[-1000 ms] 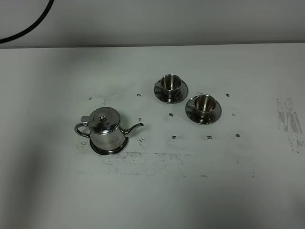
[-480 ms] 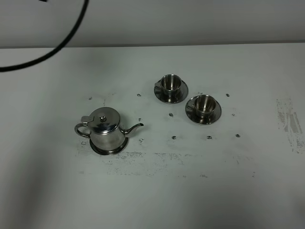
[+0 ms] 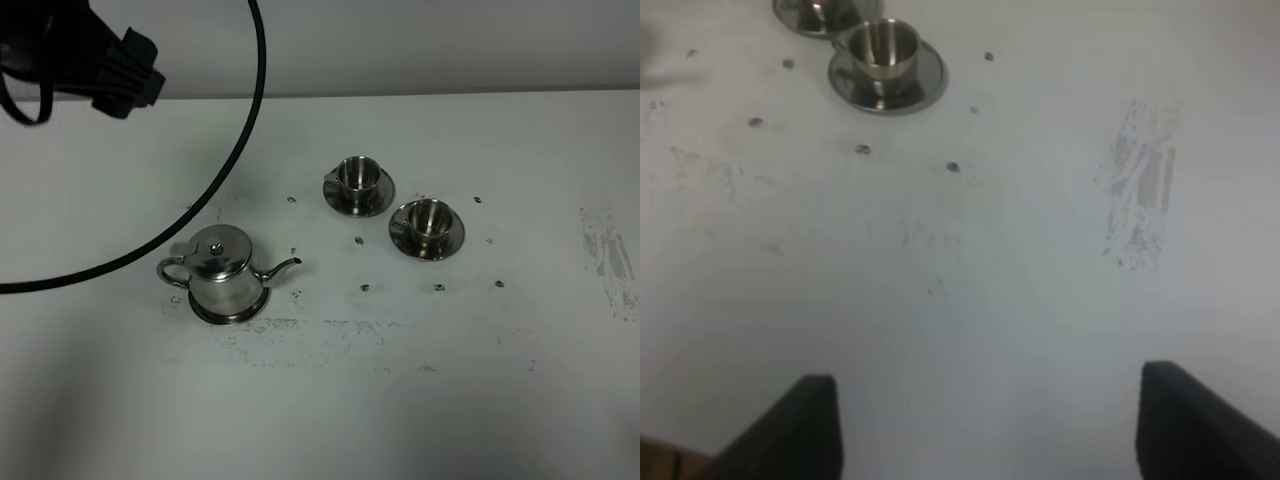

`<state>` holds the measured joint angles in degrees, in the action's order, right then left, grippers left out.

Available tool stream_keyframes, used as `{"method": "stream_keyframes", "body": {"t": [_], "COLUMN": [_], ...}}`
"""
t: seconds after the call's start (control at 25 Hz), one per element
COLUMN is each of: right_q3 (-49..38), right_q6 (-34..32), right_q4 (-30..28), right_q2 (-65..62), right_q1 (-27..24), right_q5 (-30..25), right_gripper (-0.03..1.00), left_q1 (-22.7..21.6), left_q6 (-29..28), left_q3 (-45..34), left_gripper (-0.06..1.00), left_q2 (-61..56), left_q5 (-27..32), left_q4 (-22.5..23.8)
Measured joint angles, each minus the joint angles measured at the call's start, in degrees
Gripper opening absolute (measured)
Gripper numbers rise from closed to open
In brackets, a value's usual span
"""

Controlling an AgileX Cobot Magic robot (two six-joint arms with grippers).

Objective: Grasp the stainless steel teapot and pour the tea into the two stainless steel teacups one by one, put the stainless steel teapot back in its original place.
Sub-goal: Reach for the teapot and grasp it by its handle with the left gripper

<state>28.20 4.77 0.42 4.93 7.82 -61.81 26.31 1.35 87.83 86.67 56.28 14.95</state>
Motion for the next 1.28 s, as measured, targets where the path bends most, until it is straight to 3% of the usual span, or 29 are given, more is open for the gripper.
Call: {"method": "stream_keyframes", "body": {"t": [0.32, 0.56, 0.8, 1.08, 1.28], "right_q3": [0.0, 0.0, 0.0, 0.0, 0.0], "right_q6": [0.0, 0.0, 0.0, 0.0, 0.0], "right_q4": [0.0, 0.0, 0.0, 0.0, 0.0], "right_q2": [0.0, 0.0, 0.0, 0.0, 0.0], "right_q1": [0.0, 0.0, 0.0, 0.0, 0.0], "right_q5": [0.0, 0.0, 0.0, 0.0, 0.0], "right_gripper": [0.59, 0.59, 0.59, 0.59, 0.59], "left_q1": [-1.3, -5.4, -8.6, -9.4, -9.4], "left_q6": [-5.5, -8.3, -9.8, -12.1, -12.3], "left_q3": [-20.0, -27.4, -32.2, -33.1, -33.3], "left_gripper": [0.76, 0.76, 0.75, 0.6, 0.57], "left_q2": [-1.7, -1.7, -1.7, 1.2, 5.4], "left_q5": [-18.1, -23.7, -29.3, -32.4, -36.7], "left_q4": [0.4, 3.7, 4.4, 4.5, 4.5]}}
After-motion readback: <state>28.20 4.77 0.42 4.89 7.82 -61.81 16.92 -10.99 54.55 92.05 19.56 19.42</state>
